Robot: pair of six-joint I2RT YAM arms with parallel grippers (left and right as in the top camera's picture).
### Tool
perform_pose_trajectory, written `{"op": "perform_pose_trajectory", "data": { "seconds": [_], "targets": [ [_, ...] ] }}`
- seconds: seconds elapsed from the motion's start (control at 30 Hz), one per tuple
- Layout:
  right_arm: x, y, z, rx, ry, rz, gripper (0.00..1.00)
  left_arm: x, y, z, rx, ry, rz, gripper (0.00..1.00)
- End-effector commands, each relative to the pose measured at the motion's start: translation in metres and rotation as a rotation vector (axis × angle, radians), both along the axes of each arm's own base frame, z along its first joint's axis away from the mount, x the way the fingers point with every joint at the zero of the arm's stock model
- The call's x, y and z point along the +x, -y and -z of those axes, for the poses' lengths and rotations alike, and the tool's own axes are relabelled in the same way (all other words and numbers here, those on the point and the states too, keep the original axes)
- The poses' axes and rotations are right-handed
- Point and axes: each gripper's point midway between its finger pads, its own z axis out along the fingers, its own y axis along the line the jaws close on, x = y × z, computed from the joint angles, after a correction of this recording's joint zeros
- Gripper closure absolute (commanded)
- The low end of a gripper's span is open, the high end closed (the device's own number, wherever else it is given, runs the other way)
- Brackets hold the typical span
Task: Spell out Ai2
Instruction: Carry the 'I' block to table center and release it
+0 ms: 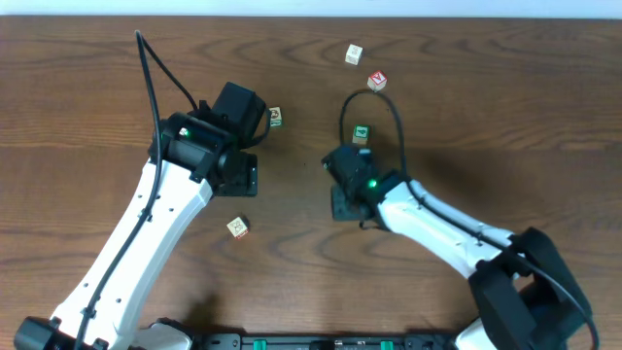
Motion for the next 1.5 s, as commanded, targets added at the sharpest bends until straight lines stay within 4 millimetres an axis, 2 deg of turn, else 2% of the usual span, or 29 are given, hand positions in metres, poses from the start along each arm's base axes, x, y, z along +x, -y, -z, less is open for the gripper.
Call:
{"op": "perform_pose_trajectory", "data": {
  "seconds": [0.0, 0.1, 0.23, 0.43, 0.57, 0.73, 1.17, 1.27, 1.47],
  "targets": [
    [0.033, -0.002, -0.025, 0.01, 0.086, 0.04, 0.82, -0.001, -0.004, -0.004, 0.009, 0.013, -0.013, 0.05],
    [0.054, -0.014, -0.039, 0.02, 0.132, 0.018, 0.81, -0.001, -0.004, -0.004, 0.009, 0.013, -0.013, 0.05],
    [0.084, -0.03, -0.045, 0.011, 0.161, 0.001, 0.82, -0.001, -0.004, -0.004, 0.009, 0.012, -0.013, 0.05],
    [0.108, -0.046, -0.022, -0.016, 0.115, -0.002, 0.82, -0.004, -0.005, -0.003, 0.016, 0.0, -0.012, 0.05],
    [0.114, -0.057, -0.003, -0.002, 0.075, -0.012, 0.81, -0.004, -0.005, -0.003, 0.016, 0.0, -0.013, 0.05],
    [0.115, -0.059, 0.009, 0.012, 0.047, 0.003, 0.81, -0.004, -0.005, -0.003, 0.016, 0.0, -0.012, 0.05],
    [0.119, -0.062, 0.008, 0.036, 0.06, 0.014, 0.8, -0.004, -0.005, -0.003, 0.015, 0.0, -0.013, 0.05],
    [0.12, -0.061, 0.008, 0.033, 0.062, 0.015, 0.71, -0.004, -0.005, -0.003, 0.015, 0.0, -0.013, 0.05],
    [0.122, -0.058, 0.007, 0.015, 0.077, 0.019, 0.66, -0.004, -0.005, -0.003, 0.016, 0.0, -0.012, 0.05]
  ]
}}
